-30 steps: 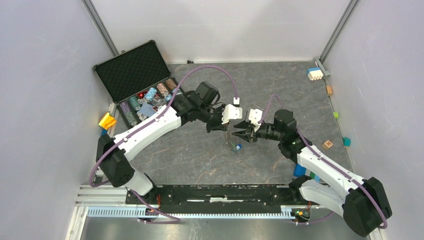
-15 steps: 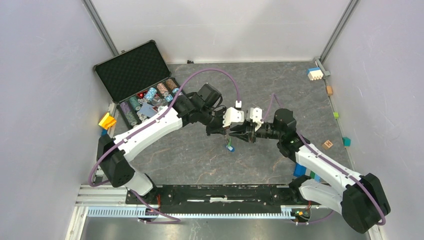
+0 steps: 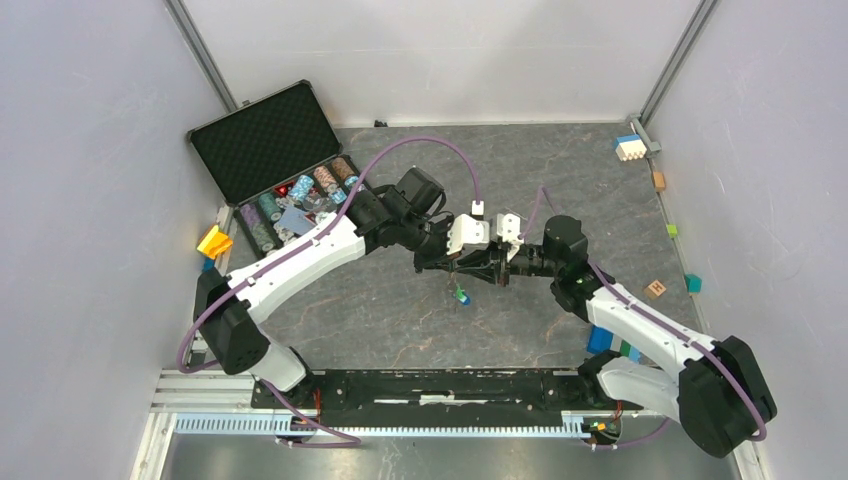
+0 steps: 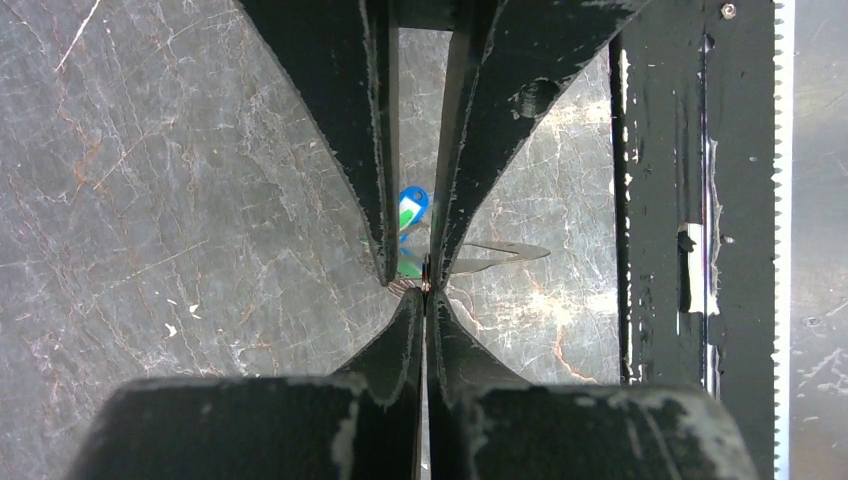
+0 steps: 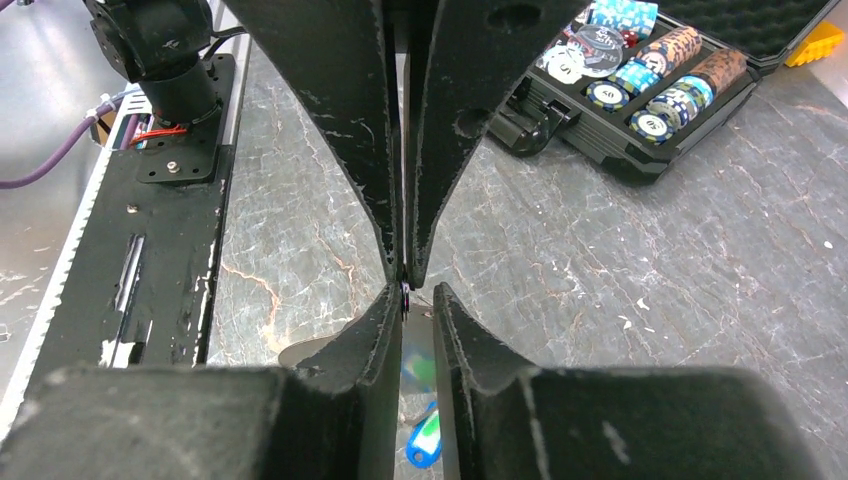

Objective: Put the keys on the keyring

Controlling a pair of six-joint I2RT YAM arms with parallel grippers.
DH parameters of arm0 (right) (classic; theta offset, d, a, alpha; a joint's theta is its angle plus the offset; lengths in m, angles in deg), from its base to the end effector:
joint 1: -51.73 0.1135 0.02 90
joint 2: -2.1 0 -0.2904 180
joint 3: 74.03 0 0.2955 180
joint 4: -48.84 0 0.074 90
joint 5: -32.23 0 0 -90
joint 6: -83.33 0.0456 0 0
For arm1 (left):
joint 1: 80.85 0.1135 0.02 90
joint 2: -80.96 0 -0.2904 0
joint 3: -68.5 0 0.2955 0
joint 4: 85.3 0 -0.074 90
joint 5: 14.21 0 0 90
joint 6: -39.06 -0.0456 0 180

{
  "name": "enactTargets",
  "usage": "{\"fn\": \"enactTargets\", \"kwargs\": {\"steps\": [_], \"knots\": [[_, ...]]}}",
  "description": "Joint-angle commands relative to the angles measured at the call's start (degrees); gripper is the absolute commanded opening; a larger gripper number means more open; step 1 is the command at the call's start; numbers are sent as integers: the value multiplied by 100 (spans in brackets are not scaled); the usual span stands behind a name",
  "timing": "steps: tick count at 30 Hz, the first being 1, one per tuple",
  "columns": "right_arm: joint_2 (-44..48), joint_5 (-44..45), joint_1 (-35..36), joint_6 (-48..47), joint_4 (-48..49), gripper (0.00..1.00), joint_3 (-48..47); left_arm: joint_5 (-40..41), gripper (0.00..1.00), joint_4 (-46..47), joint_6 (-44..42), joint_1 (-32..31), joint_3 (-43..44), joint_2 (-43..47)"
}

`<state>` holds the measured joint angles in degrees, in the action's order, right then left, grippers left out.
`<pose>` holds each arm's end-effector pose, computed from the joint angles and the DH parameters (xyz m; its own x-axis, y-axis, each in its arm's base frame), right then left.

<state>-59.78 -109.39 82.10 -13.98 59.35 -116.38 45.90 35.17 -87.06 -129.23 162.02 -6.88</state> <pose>0.2086 0.1636 0.2548 -0.0092 -0.0970 -0.9952 -0.9911 0.1330 -0.0038 0.2288 -0.2918 0.3413 0.0639 0.6975 -0.7137 0.9974 -0.0682 0.0227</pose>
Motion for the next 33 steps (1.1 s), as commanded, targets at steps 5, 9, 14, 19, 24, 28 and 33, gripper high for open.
{"fn": "enactTargets", "kwargs": {"steps": [5,9,14,19,24,28,33], "knots": [[-71,-95,18,36,183,9,-13,-193,2,224,201,-31,127,161],[-32,-78,17,-5,179,0,9,-188,2,310,230,-31,69,176],[105,72,20,-131,138,0,48,-123,2,472,253,-14,-77,320],[209,172,19,-297,39,0,66,-178,5,623,147,-5,-298,491],[299,94,20,-559,-171,0,34,-230,5,640,-266,3,-537,667],[326,29,20,-683,-310,0,3,-325,7,664,-575,4,-701,793],[385,135,17,-643,-307,0,-21,-330,23,830,-592,6,-846,863]]}}
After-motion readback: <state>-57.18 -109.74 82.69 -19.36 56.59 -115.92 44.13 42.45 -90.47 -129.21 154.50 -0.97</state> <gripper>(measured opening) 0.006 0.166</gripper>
